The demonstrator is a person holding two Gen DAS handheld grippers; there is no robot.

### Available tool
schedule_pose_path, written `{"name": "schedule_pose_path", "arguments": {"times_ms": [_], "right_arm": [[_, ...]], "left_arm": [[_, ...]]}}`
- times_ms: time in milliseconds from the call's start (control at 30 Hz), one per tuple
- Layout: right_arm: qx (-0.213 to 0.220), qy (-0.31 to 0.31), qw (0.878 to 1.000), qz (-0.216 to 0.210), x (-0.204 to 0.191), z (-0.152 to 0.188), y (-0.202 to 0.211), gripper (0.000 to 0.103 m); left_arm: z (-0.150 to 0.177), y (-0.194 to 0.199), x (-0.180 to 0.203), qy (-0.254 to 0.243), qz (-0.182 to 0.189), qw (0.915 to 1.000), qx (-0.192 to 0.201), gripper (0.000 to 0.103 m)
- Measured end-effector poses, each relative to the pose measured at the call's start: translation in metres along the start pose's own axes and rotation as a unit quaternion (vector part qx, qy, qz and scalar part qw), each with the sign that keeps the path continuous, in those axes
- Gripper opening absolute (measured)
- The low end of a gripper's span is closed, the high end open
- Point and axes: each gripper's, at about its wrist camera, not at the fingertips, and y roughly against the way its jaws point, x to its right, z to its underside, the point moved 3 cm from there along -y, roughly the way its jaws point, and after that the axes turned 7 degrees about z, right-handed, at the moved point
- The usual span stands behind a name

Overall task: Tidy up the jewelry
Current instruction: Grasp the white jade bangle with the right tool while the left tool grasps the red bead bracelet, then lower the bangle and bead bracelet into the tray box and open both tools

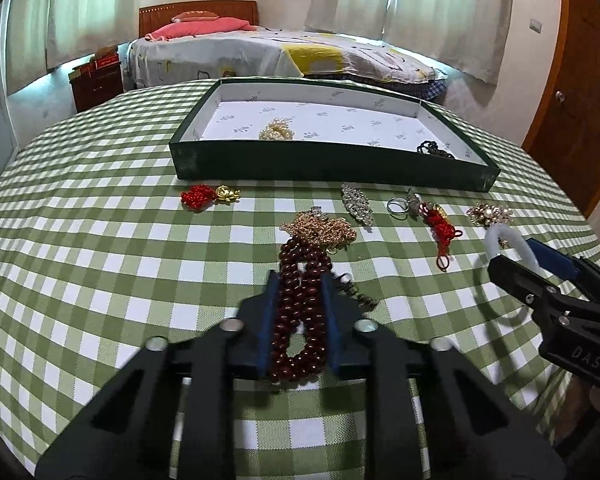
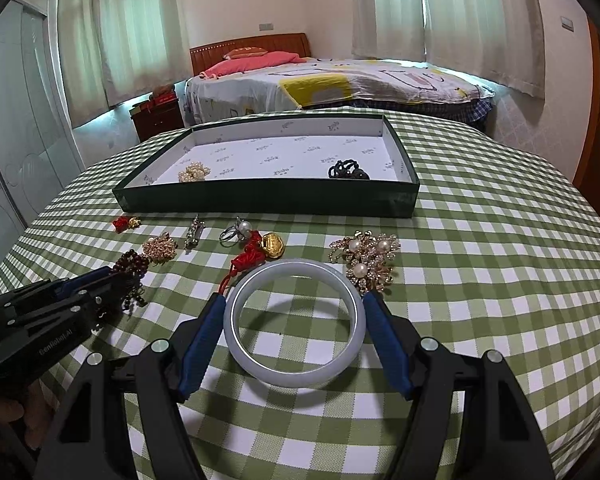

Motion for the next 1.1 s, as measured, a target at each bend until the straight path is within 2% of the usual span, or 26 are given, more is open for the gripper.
{"name": "schedule_pose_path", "arguments": {"times_ms": [167,633,800,1100], "right_arm": [[0.005,0.002,1.0,0.001,-0.002,-0.001,0.002,0.069],[0.018,0.002,1.0,0.002,-0.004,-0.005,0.008,0.069],[0.03,0.001,1.0,0.001,-0.004,-0.016,0.012,0.069],[0.058,0.001,0.998,0.003,-0.001,-0.056,0.01,0.069]], "left_arm": [[0.001,0.004,0.002,-0.004,0.005,1.0,0.004,0.011],[-0.012,0.025,0.009,-0.031,0.001,0.9987,0.042,0.011],[-0.026,0.03,0.012,-0.037,0.004,0.9975,0.06,0.011],[-0.071,0.027,0.018,-0.044,0.014,0.9948,0.091,0.011]]}}
